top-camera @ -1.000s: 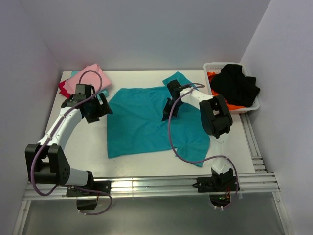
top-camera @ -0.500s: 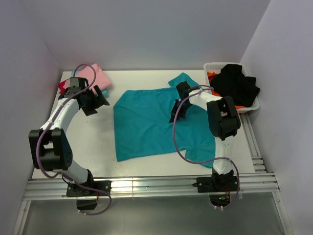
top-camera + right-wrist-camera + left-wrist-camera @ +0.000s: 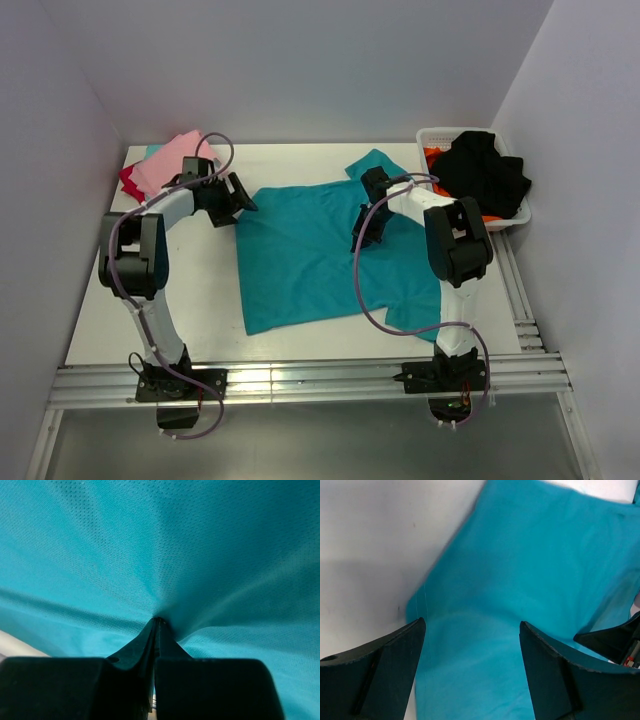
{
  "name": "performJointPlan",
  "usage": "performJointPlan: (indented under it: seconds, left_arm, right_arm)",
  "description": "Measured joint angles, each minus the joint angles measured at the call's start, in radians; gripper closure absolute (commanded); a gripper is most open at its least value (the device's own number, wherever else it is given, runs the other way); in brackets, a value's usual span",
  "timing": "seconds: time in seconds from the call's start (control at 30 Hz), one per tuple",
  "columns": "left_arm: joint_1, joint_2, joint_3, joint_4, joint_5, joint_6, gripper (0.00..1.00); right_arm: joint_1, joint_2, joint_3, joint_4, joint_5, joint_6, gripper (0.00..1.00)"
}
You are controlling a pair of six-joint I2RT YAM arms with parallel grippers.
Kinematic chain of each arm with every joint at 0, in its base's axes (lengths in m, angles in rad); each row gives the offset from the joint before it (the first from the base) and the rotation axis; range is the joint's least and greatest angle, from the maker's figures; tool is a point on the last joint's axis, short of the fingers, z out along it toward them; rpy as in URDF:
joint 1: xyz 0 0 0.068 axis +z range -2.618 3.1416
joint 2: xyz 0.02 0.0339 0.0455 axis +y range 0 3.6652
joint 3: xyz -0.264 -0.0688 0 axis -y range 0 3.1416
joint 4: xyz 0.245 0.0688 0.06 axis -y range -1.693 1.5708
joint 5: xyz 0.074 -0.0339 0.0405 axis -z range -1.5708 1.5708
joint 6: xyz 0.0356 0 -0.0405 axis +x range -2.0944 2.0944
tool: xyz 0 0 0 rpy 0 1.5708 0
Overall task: Fold and stack the t-shirts
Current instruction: Flatten the tshirt out
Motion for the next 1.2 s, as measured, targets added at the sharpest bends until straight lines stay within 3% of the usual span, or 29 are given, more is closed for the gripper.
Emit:
performJointPlan:
  seconds: [0.77, 0.8, 0.9, 1.0, 1.1, 1.2]
  left_arm:
    - [-0.004, 0.147, 0.118, 0.090, -0.056, 0.005, 0.25]
    - [-0.004, 0.151, 0.121, 0.092, -0.054, 0.005, 0.27]
    - [-0.006, 0.167, 0.129, 0.104, -0.043, 0.003, 0.54]
    - [-0.012, 0.182, 0.127, 0.110, -0.031, 0.008, 0.65]
    - [-0.031, 0.191, 0.124, 0.110, -0.029, 0.013, 0.92]
    - [-0.052, 0.195, 0.124, 0.109, -0.029, 0.023, 0.95]
  right_arm:
    - [0.000, 0.003, 0.064, -0.076, 0.023, 0.027, 1.00]
    - [0.000, 0.003, 0.064, -0.077, 0.023, 0.027, 1.00]
    - [0.000, 0.006, 0.064, -0.078, 0.023, 0.032, 1.00]
    - [0.000, 0.008, 0.064, -0.078, 0.023, 0.040, 1.00]
    - [0.000, 0.008, 0.064, -0.077, 0.021, 0.050, 1.00]
    - [0.000, 0.008, 0.063, -0.075, 0.018, 0.054, 1.00]
